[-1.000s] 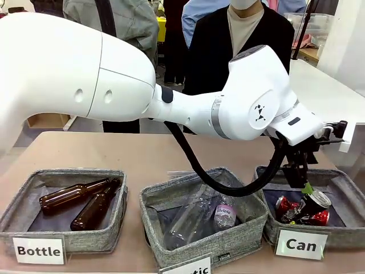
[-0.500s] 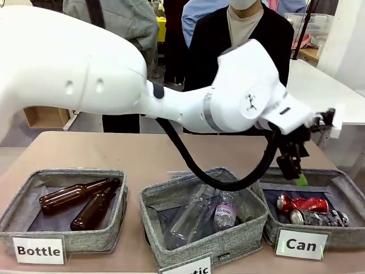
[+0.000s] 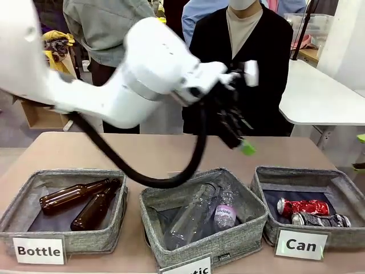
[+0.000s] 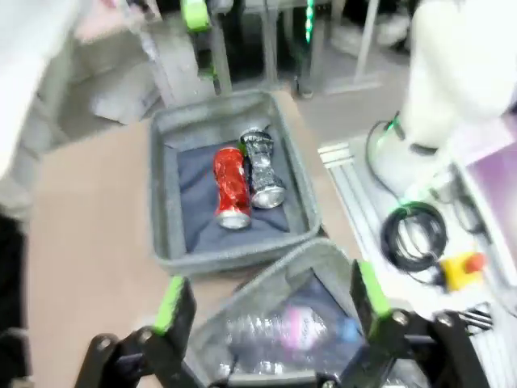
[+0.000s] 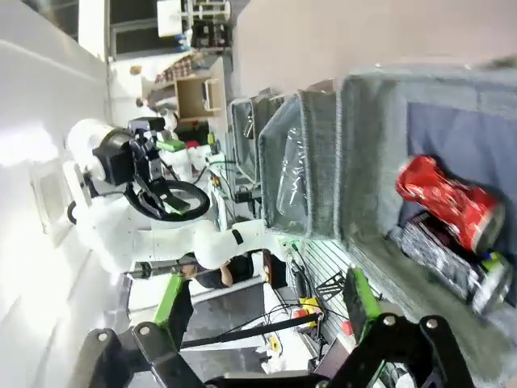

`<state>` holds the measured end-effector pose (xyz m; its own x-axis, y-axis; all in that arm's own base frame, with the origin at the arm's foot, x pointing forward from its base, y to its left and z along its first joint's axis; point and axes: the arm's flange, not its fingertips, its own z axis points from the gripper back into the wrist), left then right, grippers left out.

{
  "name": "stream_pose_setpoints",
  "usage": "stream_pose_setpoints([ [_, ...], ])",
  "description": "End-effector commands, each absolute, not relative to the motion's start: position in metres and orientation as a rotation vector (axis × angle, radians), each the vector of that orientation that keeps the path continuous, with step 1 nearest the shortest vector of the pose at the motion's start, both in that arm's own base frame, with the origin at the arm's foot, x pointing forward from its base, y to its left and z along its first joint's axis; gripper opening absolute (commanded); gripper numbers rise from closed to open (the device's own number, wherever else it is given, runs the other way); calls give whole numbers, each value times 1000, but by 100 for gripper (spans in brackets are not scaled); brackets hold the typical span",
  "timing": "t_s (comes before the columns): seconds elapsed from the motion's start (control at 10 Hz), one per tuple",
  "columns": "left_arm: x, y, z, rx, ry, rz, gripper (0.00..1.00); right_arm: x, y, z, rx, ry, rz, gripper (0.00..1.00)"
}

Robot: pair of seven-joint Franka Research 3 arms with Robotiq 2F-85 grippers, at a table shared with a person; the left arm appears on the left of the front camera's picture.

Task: Sort the can waste into the basket.
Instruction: Pick up the can waste from the table and place it in the right Fabric basket.

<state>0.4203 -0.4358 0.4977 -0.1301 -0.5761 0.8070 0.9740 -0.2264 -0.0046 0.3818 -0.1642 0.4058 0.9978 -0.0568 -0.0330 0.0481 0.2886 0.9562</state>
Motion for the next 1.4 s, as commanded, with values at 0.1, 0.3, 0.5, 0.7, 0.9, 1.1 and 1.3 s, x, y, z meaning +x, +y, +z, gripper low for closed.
stream_pose_setpoints([
  [0.1,410,-288,490,-1036,-815,-1271,100,429,-87,413,1287,57,7,99],
  [0.3,419,-200,480,-1162,-878,-968,100,448,-27,399,1284,86,95,99],
  [0.5,421,-99,442,-1303,-719,-758,100,462,13,394,1336,23,164,99],
  [0.7,420,-22,400,-1423,-767,-495,100,472,17,407,1400,-55,165,99],
  [0.9,419,23,368,-1601,-846,-442,100,467,24,400,1361,13,154,99],
  [1.1,408,-2,385,-1427,-752,-499,100,467,24,400,1361,13,154,99],
  [1.3,408,-2,385,-1427,-752,-499,100,467,24,400,1361,13,154,99],
])
